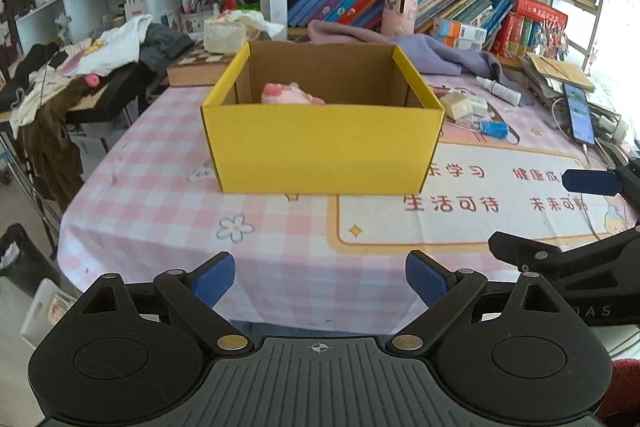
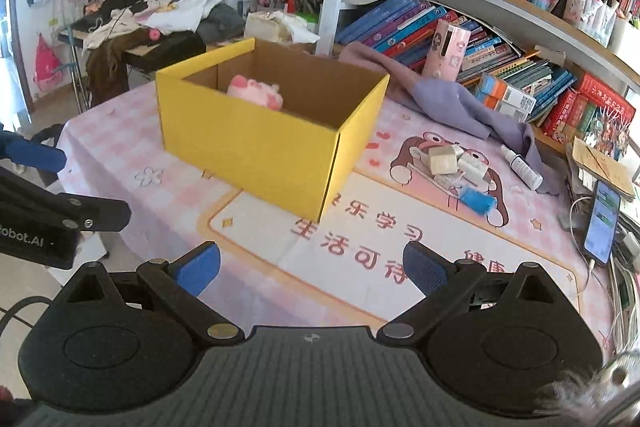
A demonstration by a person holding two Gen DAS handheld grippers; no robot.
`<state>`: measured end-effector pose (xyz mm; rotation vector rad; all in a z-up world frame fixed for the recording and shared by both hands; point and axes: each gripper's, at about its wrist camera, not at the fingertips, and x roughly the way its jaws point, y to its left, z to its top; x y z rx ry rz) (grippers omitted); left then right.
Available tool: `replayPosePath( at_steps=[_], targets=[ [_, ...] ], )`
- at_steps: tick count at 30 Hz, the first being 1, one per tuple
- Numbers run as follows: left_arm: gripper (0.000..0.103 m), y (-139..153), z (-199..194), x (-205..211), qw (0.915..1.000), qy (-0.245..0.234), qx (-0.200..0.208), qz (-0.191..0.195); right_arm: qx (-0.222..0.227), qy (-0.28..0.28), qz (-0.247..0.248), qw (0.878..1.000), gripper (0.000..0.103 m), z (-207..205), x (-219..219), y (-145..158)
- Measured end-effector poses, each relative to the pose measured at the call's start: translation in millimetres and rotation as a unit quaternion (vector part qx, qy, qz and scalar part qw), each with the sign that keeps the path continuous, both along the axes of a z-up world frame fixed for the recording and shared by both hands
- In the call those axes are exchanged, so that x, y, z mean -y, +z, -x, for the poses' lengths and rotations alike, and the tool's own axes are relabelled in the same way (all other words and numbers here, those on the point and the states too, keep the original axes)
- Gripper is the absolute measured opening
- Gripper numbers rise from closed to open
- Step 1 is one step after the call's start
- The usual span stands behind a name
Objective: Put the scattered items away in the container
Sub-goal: 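Raise both open tools out of the box and back away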
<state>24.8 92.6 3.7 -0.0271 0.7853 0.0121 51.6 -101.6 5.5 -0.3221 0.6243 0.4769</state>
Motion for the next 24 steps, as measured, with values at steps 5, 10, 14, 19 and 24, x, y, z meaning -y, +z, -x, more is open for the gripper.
replayPosePath(
  at_steps=[5, 10, 14, 19, 24],
  targets=[
    [0.094, -4.5, 6.4, 4.1, 1.0, -0.003, -0.003, 0.004, -0.003, -0.013, -0.002, 1.0, 0.1, 1.3, 6.2, 1.4],
    [0.094, -7.2, 9.2, 7.0, 0.9999, -0.006, -0.008, 0.007, -0.013, -0.027, -0.004, 1.0, 0.1, 2.0, 12.4, -0.2],
    [0.094, -8.9, 11.6, 9.6, 0.9999, -0.01, -0.01, 0.009, -0.016, -0.029, -0.001, 0.999, 0.1, 6.4, 14.6, -1.2],
    [0.094, -11.1, 11.6, 14.0, 0.9997, -0.016, -0.013, 0.014, -0.021, -0.037, 0.004, 0.999, 0.1, 10.1, 18.7, -4.6],
    [0.094, -13.0, 11.1, 17.8, 0.9994, -0.027, -0.017, 0.016, -0.028, -0.052, 0.005, 0.998, 0.1, 11.0, 23.9, -6.0]
  ],
)
